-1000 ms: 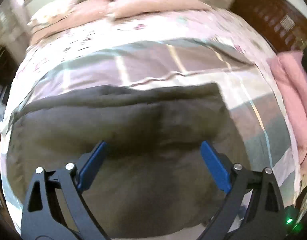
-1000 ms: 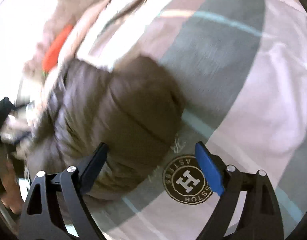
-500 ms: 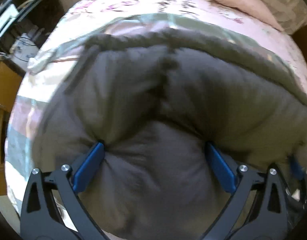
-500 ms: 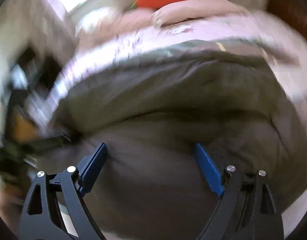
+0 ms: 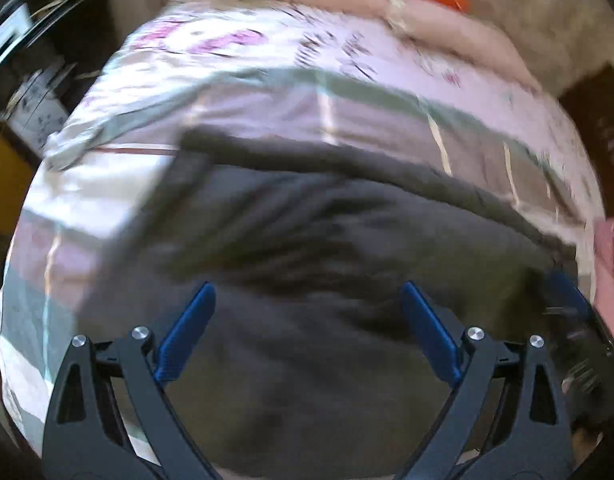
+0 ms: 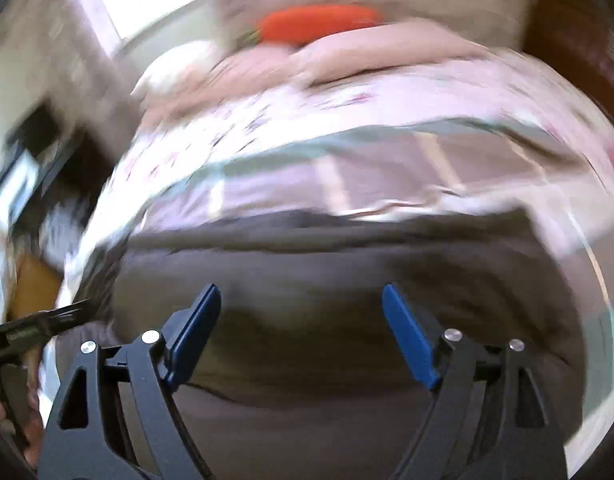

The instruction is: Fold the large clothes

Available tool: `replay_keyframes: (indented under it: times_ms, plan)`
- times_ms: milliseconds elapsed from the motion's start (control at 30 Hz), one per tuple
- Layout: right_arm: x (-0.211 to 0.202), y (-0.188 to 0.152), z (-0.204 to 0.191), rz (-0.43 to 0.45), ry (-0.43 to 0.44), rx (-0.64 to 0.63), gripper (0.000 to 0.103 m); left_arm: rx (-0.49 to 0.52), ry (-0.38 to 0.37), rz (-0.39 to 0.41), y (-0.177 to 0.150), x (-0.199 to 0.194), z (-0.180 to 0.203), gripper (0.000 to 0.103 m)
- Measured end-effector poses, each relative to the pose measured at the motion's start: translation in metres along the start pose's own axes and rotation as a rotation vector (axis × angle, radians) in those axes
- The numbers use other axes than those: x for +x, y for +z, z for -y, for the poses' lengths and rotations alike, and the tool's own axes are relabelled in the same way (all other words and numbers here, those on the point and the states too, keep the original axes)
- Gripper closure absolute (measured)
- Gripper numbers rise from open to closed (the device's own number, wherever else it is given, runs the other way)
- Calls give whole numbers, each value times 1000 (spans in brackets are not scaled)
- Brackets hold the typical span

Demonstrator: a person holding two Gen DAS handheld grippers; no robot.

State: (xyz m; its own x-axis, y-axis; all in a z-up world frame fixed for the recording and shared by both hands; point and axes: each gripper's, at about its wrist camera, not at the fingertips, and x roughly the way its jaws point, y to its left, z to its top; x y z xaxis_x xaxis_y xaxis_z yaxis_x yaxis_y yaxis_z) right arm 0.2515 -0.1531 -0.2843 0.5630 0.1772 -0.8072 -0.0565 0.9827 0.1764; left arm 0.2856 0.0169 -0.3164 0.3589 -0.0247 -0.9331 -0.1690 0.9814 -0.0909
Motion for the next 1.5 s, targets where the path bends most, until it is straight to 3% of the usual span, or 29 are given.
replay_keyframes:
  times_ms: [67,100,167,267,333,367,433,500,567,633,667,733,767,800,833,867,900,933,967,1067,1133,1233,1400,1500]
  plan:
    - [21,2,-2,-38,-52,-39,19,5,67,-36,10,22,6,5]
    - [32,4,16,-57,-76,-14,17,-23,89,-44,17,31,-4,5]
    - [37,1,67,-72,-136,93,13,-113,162,-48,26,38,-43,4]
    - [31,-14,169,-84,-344,299,13,-209,271,-47,29,32,-104,5]
    - [10,-30,216,-69,-404,388,13,-257,283,-16,22,14,-133,7]
    - [-7,-40,220,-32,-387,399,13,-284,238,18,14,-5,-140,7]
    - [-41,-50,201,52,-313,369,13,-274,141,87,-8,-34,-133,6]
    - [-58,-68,151,66,-159,259,13,-140,136,100,-35,-44,-101,5]
    - [-58,-88,106,2,-67,135,13,-104,145,13,-59,-26,-90,5]
    - [-43,-113,84,-78,-55,53,13,-169,132,-67,-76,-8,-105,3]
    - [-38,-123,90,-88,-89,52,13,-244,100,-89,-85,0,-125,2]
    - [-40,-144,137,-84,-153,166,17,-340,88,-104,-95,3,-153,2]
    - [-42,-149,155,-79,-120,228,25,-382,97,-114,-99,1,-167,2]
    - [-48,-158,185,-82,-52,355,47,-401,108,-109,-101,-5,-174,2]
    - [-56,-163,198,-85,-36,417,57,-404,125,-94,-104,-13,-177,2]
    - [-63,-164,202,-81,-39,437,57,-393,149,-67,-107,-29,-177,2]
    - [-73,-165,204,-69,-72,450,52,-383,164,-48,-109,-43,-177,2]
    - [-89,-163,201,-56,-191,449,32,-377,161,-39,-111,-53,-177,2]
    - [-103,-162,194,-41,-266,434,27,-363,134,-30,-113,-67,-175,2]
    - [-144,-154,158,13,-241,383,24,-273,83,-12,-120,-113,-151,2]
    - [-168,-149,132,21,-209,354,12,-170,74,7,-130,-147,-128,2]
    - [-206,-146,83,11,-178,287,7,-62,53,33,-146,-194,-102,2]
    - [-268,-141,13,-3,-164,219,6,35,-37,35,-167,-265,-62,2]
    - [-303,-120,-20,-4,-199,186,6,61,-33,61,-167,-306,-41,2]
